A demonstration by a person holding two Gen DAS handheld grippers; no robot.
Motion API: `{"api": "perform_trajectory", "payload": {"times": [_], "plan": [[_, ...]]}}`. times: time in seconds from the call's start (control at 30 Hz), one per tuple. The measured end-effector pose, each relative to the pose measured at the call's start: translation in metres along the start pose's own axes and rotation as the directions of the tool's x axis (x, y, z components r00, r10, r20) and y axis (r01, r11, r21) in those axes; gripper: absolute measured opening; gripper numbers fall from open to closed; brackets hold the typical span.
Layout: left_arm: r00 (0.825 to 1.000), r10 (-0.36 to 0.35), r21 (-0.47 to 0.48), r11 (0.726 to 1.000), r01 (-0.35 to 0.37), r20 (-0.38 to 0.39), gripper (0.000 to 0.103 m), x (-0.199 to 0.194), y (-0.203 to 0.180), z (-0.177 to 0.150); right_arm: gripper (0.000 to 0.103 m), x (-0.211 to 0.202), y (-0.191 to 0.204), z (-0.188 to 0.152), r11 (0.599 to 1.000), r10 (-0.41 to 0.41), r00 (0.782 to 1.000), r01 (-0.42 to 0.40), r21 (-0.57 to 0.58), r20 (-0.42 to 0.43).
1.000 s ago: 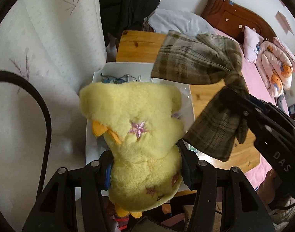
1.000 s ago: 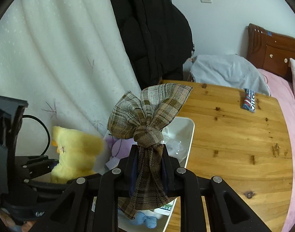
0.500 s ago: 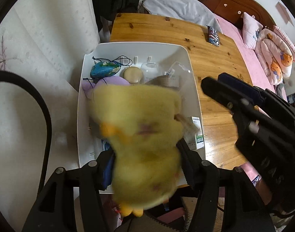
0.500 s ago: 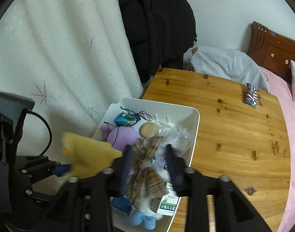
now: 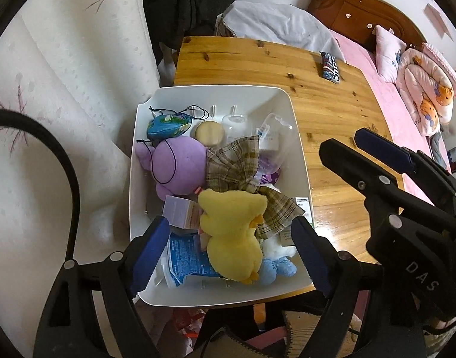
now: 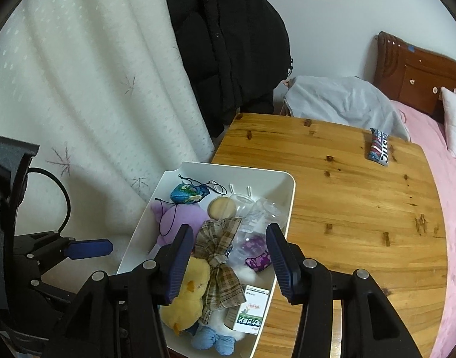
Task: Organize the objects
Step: 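Open both tools to drop the bow and plush into the tray, then move the right tool over the table to the blue-and-red snack packet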
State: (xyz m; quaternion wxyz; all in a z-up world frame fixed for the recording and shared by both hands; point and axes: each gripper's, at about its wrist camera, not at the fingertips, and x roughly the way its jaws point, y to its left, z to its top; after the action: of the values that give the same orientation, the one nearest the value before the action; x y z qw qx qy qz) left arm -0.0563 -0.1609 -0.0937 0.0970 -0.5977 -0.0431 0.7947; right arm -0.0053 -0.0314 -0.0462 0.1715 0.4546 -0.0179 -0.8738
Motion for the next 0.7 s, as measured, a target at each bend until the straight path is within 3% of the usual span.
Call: {"api": "perform_trajectory", "payload": {"times": [0.7], "plan": [[0.998, 0.017, -0.009, 1.000, -0.016, 0.062, 0.086, -0.025, -0.025, 0.025, 0.052, -0.027, -0.041, 0.029, 1.000, 0.030, 0.999, -0.030, 0.003, 0.045]]}}
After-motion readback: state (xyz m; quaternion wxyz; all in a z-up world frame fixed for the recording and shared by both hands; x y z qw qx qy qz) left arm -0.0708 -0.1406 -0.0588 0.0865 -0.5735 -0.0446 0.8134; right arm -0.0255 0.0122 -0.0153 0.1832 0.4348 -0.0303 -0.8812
